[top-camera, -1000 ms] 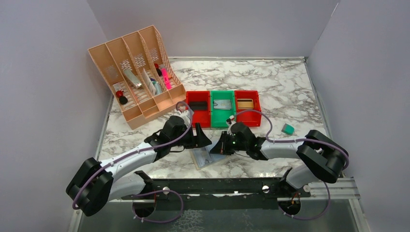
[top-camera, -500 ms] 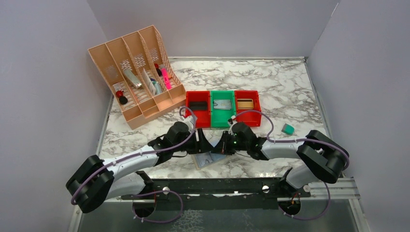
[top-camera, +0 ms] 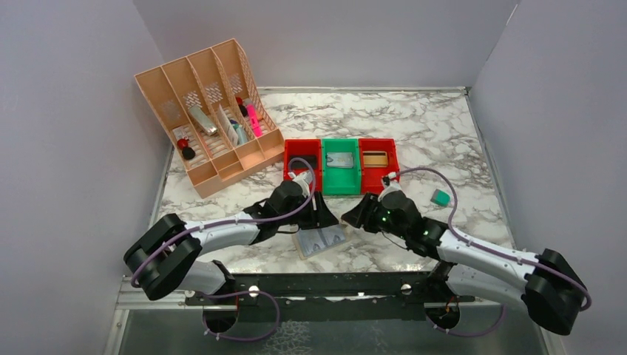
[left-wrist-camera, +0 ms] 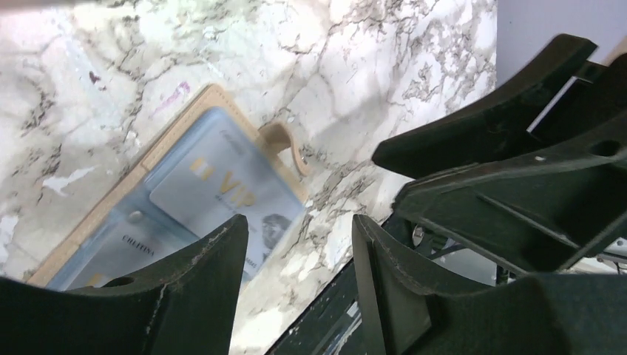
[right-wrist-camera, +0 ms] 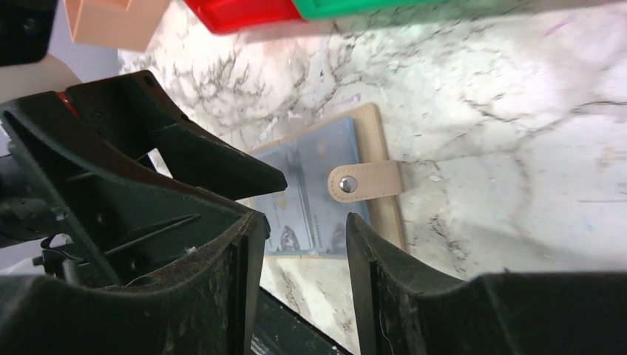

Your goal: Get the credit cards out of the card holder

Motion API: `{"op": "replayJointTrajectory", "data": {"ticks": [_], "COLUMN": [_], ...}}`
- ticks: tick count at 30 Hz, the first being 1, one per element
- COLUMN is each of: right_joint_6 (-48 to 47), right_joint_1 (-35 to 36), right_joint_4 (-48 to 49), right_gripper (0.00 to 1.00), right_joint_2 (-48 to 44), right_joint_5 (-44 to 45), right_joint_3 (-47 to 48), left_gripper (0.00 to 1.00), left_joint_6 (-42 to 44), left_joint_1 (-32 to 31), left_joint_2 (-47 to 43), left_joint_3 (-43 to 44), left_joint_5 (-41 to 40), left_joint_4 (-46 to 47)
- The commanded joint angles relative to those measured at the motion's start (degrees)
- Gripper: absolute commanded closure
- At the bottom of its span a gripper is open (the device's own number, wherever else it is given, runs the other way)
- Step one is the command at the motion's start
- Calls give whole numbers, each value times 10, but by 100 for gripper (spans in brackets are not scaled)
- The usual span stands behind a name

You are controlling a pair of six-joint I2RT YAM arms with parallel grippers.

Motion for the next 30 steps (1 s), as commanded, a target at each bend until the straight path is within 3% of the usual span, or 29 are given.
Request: {"op": "replayJointTrajectory", "data": {"ticks": [1,5,9,14,20,30], "right_joint_6": [-10,-39,-72,-98,-166,-255], "right_joint_1": [0,0,0,0,0,0], "right_joint_4": [-96,-86,-46,6,25,-69], "right_gripper": [50,51,54,61,65,64], "right_joint_2": [-65,-108,-100,-40,57,218], "right_joint_5": [110,108,47,-29,-122,-145], "right_joint_3": [4,-5,-3,8,60,183], "left_gripper": [43,43,41,38,38,42], "left_joint_6": [21,32,40,39,20,22], "left_joint_1": [-4,-5,-4,-4,-4,-3], "left_joint_2": [17,-2,-50,-111,-165,-173], "left_joint_3": [32,32,20,-3,-30,-30], "left_joint_5": [23,-2,-67,-118,-126,-124], "left_joint_4": [27,-2,-76,-139,-150,-158]}}
